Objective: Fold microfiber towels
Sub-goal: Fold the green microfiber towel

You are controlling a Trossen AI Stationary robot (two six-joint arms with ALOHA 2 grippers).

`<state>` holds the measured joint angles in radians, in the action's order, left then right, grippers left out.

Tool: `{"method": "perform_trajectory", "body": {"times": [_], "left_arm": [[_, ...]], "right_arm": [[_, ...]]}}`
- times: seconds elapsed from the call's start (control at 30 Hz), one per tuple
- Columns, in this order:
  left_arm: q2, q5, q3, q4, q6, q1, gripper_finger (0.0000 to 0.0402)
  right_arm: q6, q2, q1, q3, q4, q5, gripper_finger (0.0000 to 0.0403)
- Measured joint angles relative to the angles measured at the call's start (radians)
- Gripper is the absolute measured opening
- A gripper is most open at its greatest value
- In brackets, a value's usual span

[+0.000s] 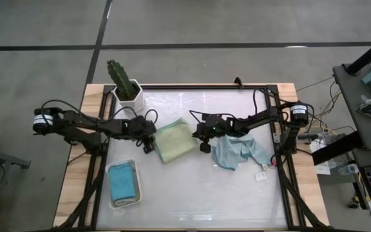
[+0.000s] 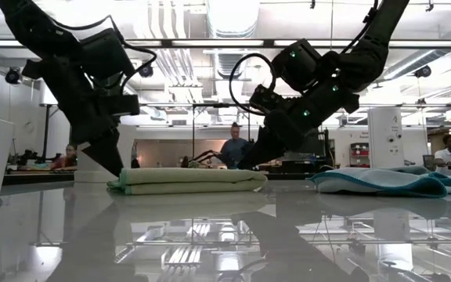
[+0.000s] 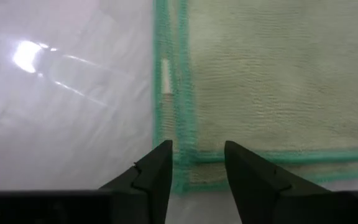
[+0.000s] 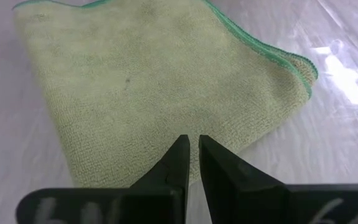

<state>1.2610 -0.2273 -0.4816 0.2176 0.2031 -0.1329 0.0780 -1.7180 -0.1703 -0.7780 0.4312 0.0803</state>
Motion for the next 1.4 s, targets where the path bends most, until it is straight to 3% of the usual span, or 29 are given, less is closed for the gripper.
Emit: {"method": "perform_trajectory", "body": {"times": [0.13, 0.33, 0.73, 0.83, 1.1, 1.4], "left_arm": [[0.000, -0.011, 0.000, -0.002, 0.000, -0.004, 0.0132], [0.000, 0.069, 0.000, -0.038, 0.001, -0.004, 0.0127], [0.028, 0.089, -0.008, -0.034, 0.030, -0.004, 0.0012], [-0.002, 0.085, -0.031, -0.025, 0.050, -0.005, 0.0003], [-0.078, 0.050, -0.002, 0.009, 0.119, -0.040, 0.0085], [0.009, 0.047, 0.055, -0.114, 0.158, -0.044, 0.0173]], "right_arm": [[0.000, 0.000, 0.000, 0.000, -0.001, 0.001, 0.0027], [0.000, 0.000, 0.000, 0.000, -0.005, 0.001, 0.0027], [0.000, 0.000, 0.000, 0.000, -0.008, 0.001, 0.0027], [0.000, 0.000, 0.000, 0.000, -0.007, 0.001, 0.0027], [0.000, 0.000, 0.000, 0.000, -0.014, 0.003, 0.0027], [0.000, 0.000, 0.000, 0.000, -0.008, 0.005, 0.0027]]}}
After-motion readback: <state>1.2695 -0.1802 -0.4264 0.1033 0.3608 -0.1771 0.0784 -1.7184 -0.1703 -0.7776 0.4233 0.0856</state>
